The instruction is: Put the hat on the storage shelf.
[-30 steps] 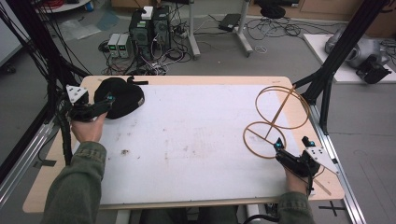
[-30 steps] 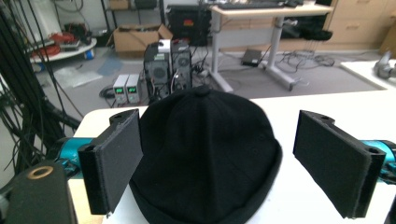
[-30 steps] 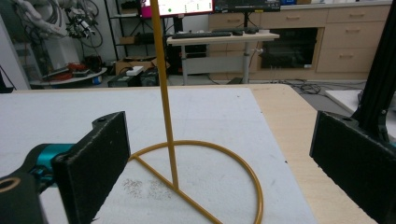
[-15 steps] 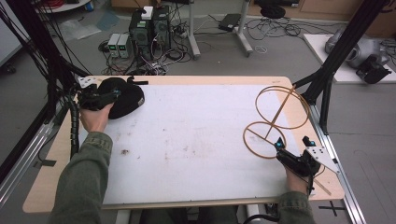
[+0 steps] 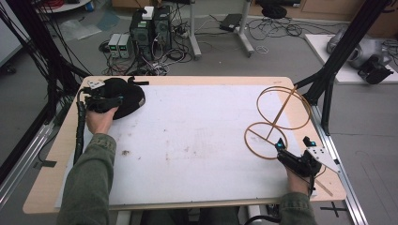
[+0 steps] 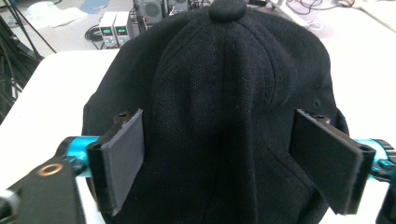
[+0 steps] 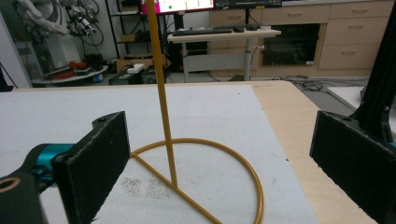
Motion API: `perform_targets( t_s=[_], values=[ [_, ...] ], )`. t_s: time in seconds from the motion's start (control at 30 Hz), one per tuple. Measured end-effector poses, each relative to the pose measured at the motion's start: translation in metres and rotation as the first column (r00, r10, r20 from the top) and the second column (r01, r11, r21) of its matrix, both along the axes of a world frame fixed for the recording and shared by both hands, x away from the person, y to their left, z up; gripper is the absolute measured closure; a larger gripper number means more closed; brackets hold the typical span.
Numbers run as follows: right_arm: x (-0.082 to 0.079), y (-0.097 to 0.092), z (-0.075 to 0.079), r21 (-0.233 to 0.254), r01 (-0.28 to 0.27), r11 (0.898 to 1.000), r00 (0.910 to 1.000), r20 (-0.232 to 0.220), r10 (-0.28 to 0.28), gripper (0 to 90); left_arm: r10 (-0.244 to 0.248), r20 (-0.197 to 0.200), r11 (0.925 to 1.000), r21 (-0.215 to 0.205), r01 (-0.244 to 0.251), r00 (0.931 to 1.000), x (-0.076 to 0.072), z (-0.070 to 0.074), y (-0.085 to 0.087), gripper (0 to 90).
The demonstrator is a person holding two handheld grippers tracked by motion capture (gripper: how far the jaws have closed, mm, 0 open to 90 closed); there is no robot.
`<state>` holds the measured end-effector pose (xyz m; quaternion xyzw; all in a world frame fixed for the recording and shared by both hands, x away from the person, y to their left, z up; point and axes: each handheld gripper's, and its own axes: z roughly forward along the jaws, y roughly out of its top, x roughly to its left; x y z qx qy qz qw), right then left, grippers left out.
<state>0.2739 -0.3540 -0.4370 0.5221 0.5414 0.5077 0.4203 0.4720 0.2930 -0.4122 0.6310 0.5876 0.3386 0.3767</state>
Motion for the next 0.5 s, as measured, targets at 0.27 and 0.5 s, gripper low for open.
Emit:
perform_targets(
  t_s=[0.27,0.5],
  values=[
    [0.0004,-0.0003,-0.0005,-0.007,-0.007,1.000,1.0000,-0.001,0.007,4.1,0.024,-0.003,0.9985,-0.049,-0.024,0.9997,-0.0036,0.0059,0.0042,48.0],
    [0.0002,0.0007,-0.0005,-0.004,-0.006,1.000,1.0000,-0.001,0.006,4.1,-0.015,0.004,0.9998,0.016,0.015,0.9999,-0.0041,0.0047,-0.0053,76.1]
  ],
)
